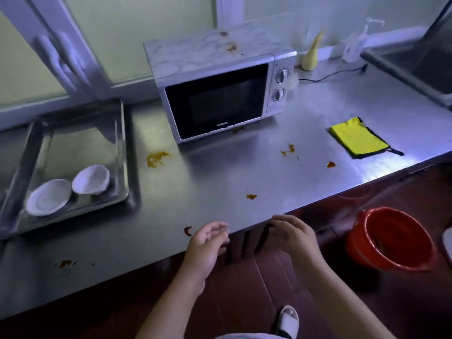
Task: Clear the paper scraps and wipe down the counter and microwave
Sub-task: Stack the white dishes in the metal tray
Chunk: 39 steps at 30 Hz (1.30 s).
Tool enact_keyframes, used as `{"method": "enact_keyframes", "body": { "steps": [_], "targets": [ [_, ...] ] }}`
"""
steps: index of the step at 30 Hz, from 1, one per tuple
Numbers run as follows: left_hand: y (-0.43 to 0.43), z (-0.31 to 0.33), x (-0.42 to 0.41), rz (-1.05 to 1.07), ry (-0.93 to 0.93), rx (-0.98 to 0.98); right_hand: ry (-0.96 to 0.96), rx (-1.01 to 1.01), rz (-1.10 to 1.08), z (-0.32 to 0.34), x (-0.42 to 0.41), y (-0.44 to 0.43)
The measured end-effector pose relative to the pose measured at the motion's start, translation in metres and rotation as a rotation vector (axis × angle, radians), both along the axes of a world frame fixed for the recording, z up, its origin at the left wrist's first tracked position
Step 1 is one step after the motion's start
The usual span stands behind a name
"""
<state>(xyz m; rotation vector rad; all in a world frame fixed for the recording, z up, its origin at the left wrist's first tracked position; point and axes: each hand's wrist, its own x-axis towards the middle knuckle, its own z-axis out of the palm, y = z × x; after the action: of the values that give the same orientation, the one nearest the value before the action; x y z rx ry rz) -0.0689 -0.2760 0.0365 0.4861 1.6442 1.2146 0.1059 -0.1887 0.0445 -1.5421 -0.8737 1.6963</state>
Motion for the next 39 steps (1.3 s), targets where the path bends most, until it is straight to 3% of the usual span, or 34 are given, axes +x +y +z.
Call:
{"method": "enact_keyframes", "body": {
  "steps": [6,14,17,24,26,28,32,39],
  "targets": [
    [0.085,0.010,0.099,-0.188,0.063,0.039,0.026,0.033,-0.068,-0.007,0.113,0.060],
    [0.170,-0.005,0.144,-0.252,0.182,-0.058,-0.032,0.054,-0.007,-0.011,0.184,0.161],
    [0.218,-0.019,0.161,-0.301,0.206,-0.098,-0.186,0.059,0.110,-0.021,0.196,0.221],
    [0.414,-0.052,0.179,-0.295,0.209,-0.081,-0.846,0.257,0.461,-0.065,0.205,0.420],
    [0.481,-0.062,0.175,-0.256,0.219,-0.067,-1.124,0.343,0.634,-0.082,0.197,0.474],
    [0.548,-0.071,0.165,-0.187,0.256,-0.061,-1.243,0.449,0.730,-0.102,0.196,0.516],
    [0.671,-0.089,0.136,-0.016,0.169,-0.071,-1.286,0.525,0.847,-0.146,0.215,0.545],
    [0.812,-0.090,0.072,0.392,-0.032,-0.061,-1.287,0.679,0.694,-0.168,0.225,0.542]
  ]
}}
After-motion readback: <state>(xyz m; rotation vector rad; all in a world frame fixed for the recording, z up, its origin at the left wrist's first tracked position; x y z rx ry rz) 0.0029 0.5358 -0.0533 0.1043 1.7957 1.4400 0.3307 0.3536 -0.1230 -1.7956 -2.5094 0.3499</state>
